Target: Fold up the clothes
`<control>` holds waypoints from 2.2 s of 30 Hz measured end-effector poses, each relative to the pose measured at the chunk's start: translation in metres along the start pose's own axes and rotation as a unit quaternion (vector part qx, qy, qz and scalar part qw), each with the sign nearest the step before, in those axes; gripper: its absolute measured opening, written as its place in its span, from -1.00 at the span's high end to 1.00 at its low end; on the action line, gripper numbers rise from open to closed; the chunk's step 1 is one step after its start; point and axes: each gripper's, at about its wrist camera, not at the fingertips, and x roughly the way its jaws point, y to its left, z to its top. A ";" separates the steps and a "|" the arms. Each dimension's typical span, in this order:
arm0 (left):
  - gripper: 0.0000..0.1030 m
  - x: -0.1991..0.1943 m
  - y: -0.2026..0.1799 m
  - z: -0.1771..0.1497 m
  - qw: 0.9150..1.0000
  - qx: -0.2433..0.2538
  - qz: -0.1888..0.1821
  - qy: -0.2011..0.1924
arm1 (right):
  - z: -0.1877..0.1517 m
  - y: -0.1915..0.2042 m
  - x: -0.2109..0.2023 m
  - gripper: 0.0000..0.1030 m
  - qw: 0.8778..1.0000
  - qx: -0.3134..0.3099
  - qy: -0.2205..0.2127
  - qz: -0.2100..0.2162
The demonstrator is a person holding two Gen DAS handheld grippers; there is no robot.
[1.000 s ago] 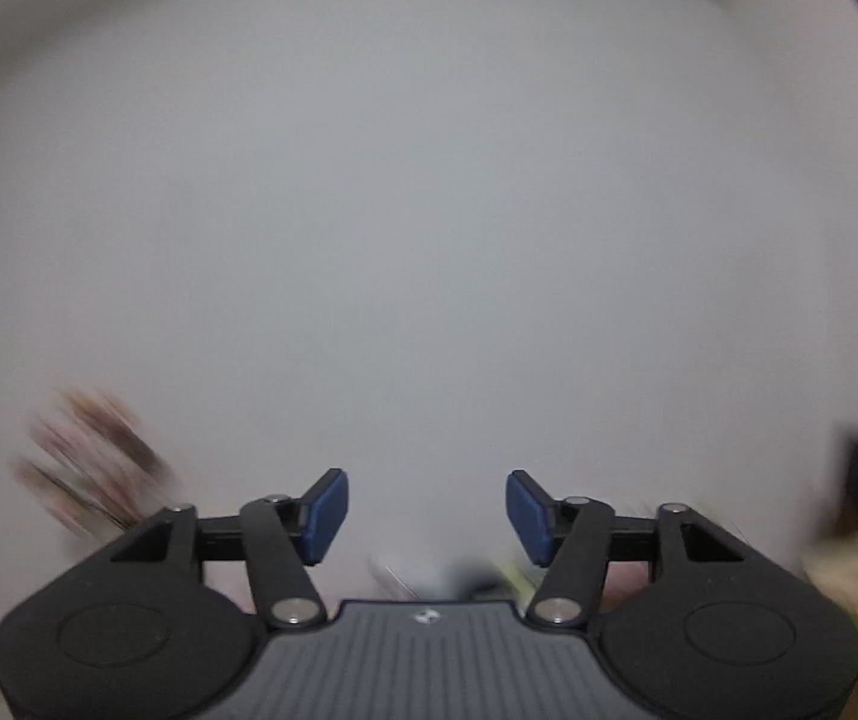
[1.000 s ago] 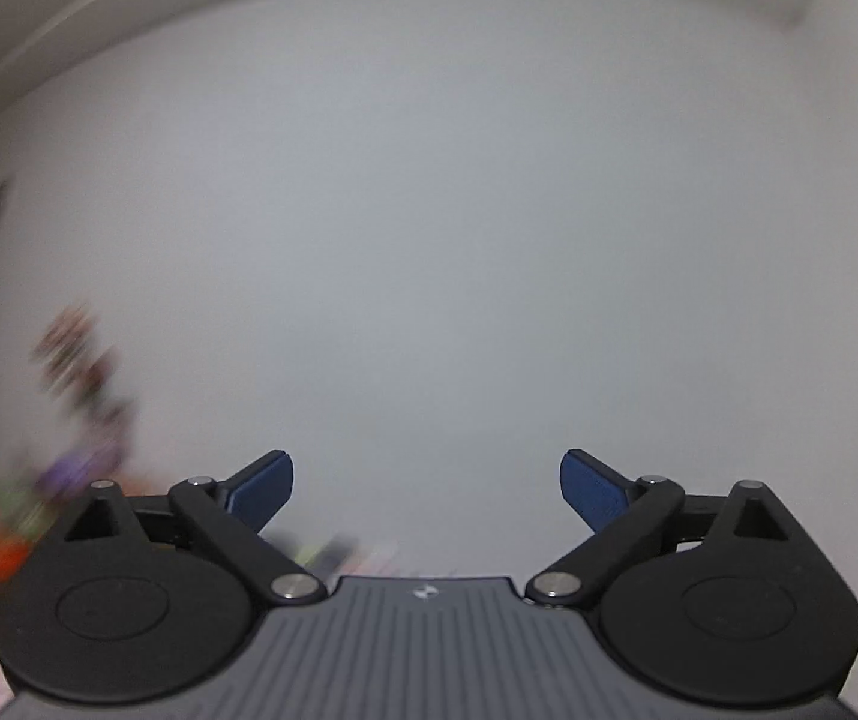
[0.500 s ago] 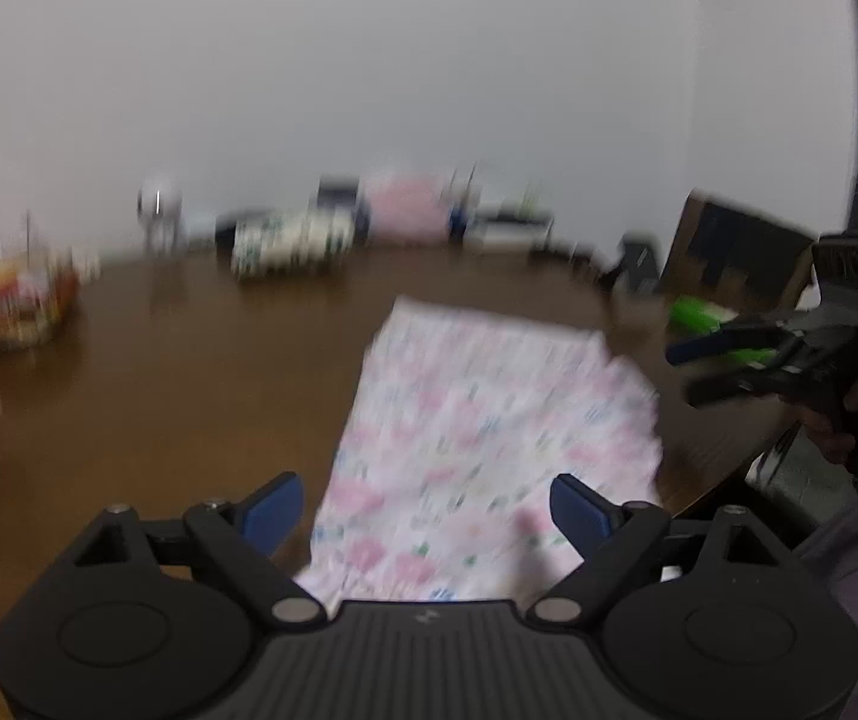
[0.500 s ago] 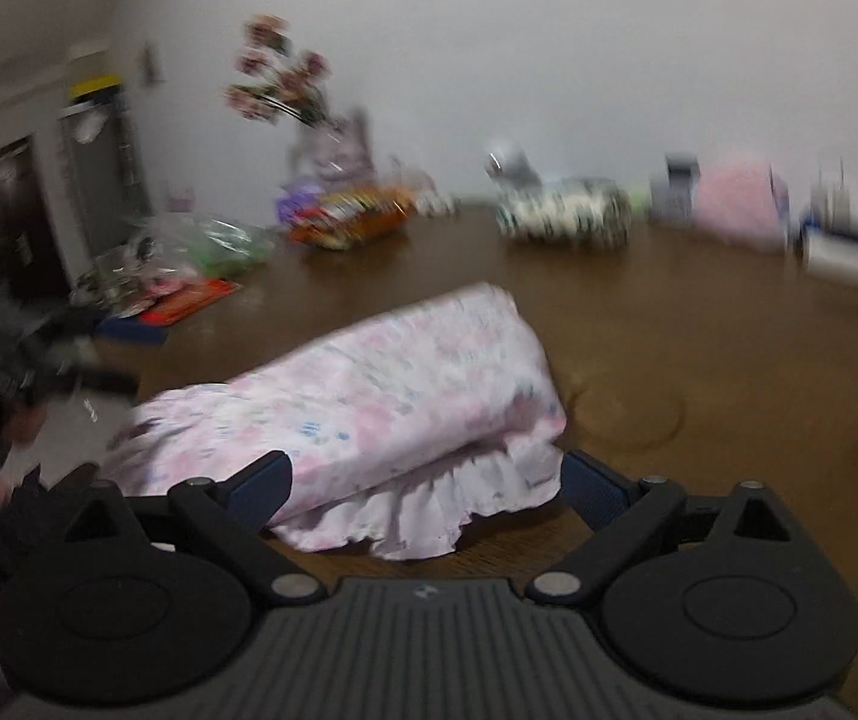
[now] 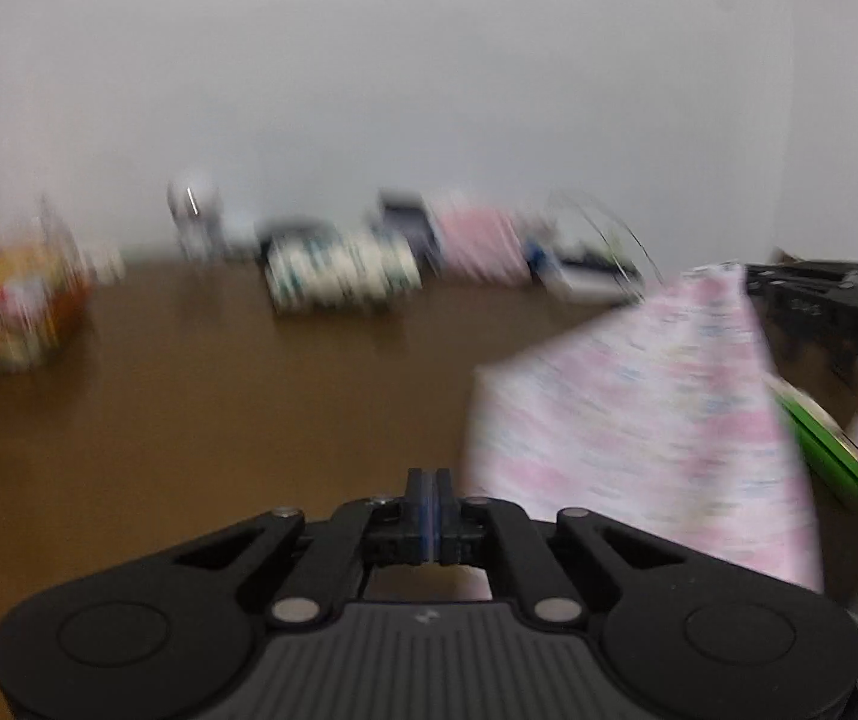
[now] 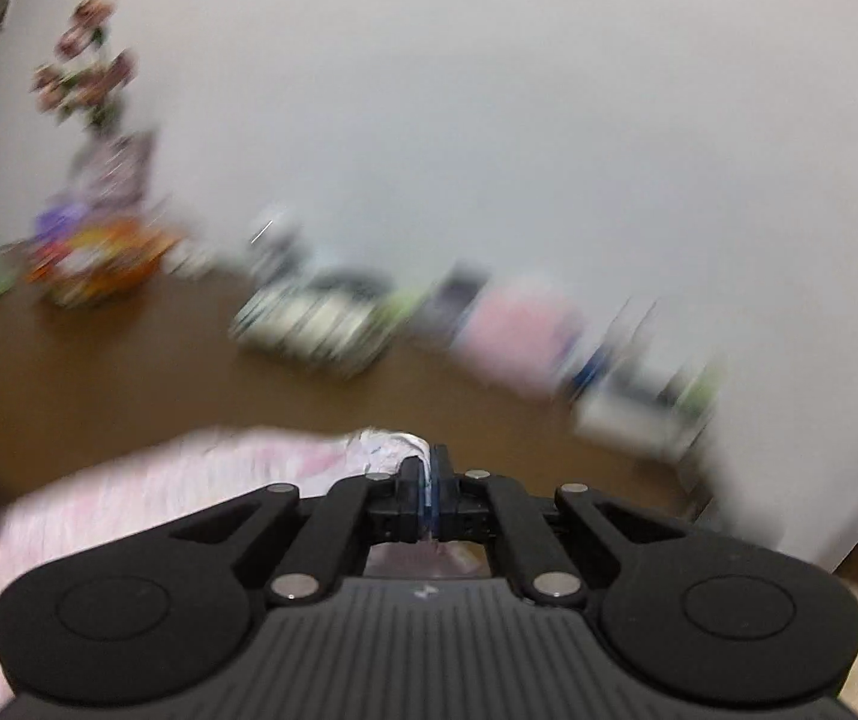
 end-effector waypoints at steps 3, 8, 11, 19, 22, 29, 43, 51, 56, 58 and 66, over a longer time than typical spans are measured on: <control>0.37 0.004 -0.013 0.014 1.000 0.001 -0.009 -0.021 | 0.012 -0.011 0.031 0.33 0.994 -0.026 0.010 -0.105; -0.35 -0.029 -0.051 -0.018 0.994 0.066 -0.083 0.006 | -0.019 -0.022 -0.033 -0.54 0.998 0.039 0.015 0.036; -0.37 -0.043 -0.065 -0.049 0.988 0.081 -0.127 0.045 | -0.054 -0.009 -0.080 -0.54 0.973 0.062 0.044 0.216; -0.52 -0.062 -0.134 -0.087 0.965 0.179 -0.183 0.058 | -0.129 0.005 -0.164 -0.62 0.969 -0.045 0.065 0.233; -0.46 -0.049 -0.145 -0.097 0.964 0.192 -0.170 0.073 | -0.148 0.010 -0.165 -0.63 0.973 -0.059 0.089 0.205; 0.99 -0.015 -0.118 -0.088 0.974 0.108 -0.192 0.054 | -0.161 -0.018 -0.151 0.87 0.974 0.095 0.074 0.193; 0.99 -0.215 -0.151 0.145 0.897 0.224 -0.100 -0.368 | 0.105 -0.096 -0.270 0.91 0.953 -0.041 -0.292 0.070; 0.98 -0.159 -0.123 0.234 0.922 0.195 -0.103 -0.317 | 0.194 -0.117 -0.178 0.91 0.962 -0.031 -0.268 0.028; 0.77 -0.025 -0.089 0.257 0.965 0.166 -0.042 -0.198 | 0.207 -0.092 -0.013 0.91 0.992 0.000 -0.121 0.027; 0.12 0.038 -0.072 0.248 0.980 0.147 0.009 -0.137 | 0.191 -0.075 0.067 0.84 0.999 0.002 -0.042 0.015; -0.33 0.094 -0.044 0.140 0.994 0.109 0.008 0.017 | 0.103 -0.061 0.138 -0.20 0.997 0.007 0.075 0.036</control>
